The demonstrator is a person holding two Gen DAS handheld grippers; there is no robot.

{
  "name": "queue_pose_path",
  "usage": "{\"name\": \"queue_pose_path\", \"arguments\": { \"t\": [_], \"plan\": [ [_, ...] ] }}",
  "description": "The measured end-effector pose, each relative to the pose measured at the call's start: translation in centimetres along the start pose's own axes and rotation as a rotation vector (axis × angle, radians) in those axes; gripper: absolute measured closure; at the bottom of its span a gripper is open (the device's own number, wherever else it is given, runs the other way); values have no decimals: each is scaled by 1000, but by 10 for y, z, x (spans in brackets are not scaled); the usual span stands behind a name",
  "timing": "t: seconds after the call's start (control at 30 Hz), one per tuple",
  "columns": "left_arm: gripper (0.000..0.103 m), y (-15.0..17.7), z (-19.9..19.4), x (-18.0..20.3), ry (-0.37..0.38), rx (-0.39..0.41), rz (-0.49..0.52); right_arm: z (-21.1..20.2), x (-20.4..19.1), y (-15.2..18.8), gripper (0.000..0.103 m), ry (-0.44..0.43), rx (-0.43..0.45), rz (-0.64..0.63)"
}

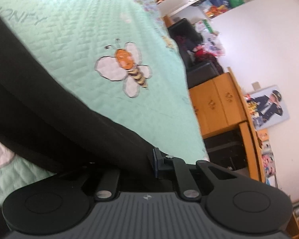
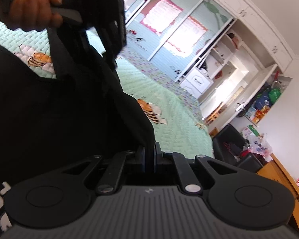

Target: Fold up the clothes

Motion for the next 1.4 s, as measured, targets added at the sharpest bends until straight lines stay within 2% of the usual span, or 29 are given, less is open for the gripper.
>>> {"name": "queue_pose_path", "arguments": {
  "t": [0.13, 0.2, 0.23, 0.33, 0.4, 0.5, 0.57, 0.63, 0.7, 0.8, 0.9, 0.97, 1.13, 1.2, 1.27, 1.33, 1.4],
  "plan": [
    [92, 22, -14, 11, -6, 6, 55, -23, 1, 1, 94, 25, -7, 22],
    [92, 28, -13, 6, -18, -10, 30, -30, 4, 6, 91, 15, -29, 113],
    [92, 31, -11, 3, -24, -18, 16, -34, 7, 9, 86, 11, -40, 189],
    [92, 39, -8, -5, -41, -43, -26, -54, 32, 25, 71, 48, -62, 579],
    [92, 39, -7, -2, -44, -44, -22, -72, 49, 44, 66, 93, -63, 886],
    [92, 37, -8, 1, -44, -42, -18, -85, 70, 81, 62, 98, -53, 1360],
    [92, 36, -9, 2, -46, -40, -21, -83, 75, 101, 61, 96, -51, 1583],
    [92, 35, -10, 2, -47, -42, -26, -76, 79, 109, 59, 90, -38, 1694],
    [92, 35, -10, 2, -51, -47, -25, -69, 82, 106, 54, 69, -21, 1731],
    [91, 37, -7, 0, -64, -58, -27, -51, 81, 101, 43, 63, -121, 1771],
    [92, 37, -6, -1, -70, -64, -33, -32, 76, 108, 42, 63, -207, 1905],
    [91, 37, -6, -2, -66, -66, -38, -23, 72, 114, 42, 90, -225, 1990],
    [92, 33, -10, -3, -54, -65, -56, -6, 61, 116, 41, 193, -260, 2053],
    [92, 33, -12, -3, -48, -64, -58, -6, 57, 115, 41, 220, -241, 2064],
    [92, 32, -14, -4, -45, -66, -64, -7, 56, 114, 44, 240, -214, 2064],
    [91, 32, -15, -4, -43, -67, -67, -9, 60, 113, 60, 262, -191, 2035],
    [92, 33, -17, -3, -43, -67, -65, -12, 64, 114, 69, 267, -173, 1987]
  ]
}}
Point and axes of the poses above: each gripper's, at about its wrist camera, not at the fingertips, and z roughly the way its jaws point, x to its right, y to its underside, the point moved 1 cm from there along z, roughly the way its jaws point, and after that the axes turned 12 degrees about x, right-handed, at the moved point
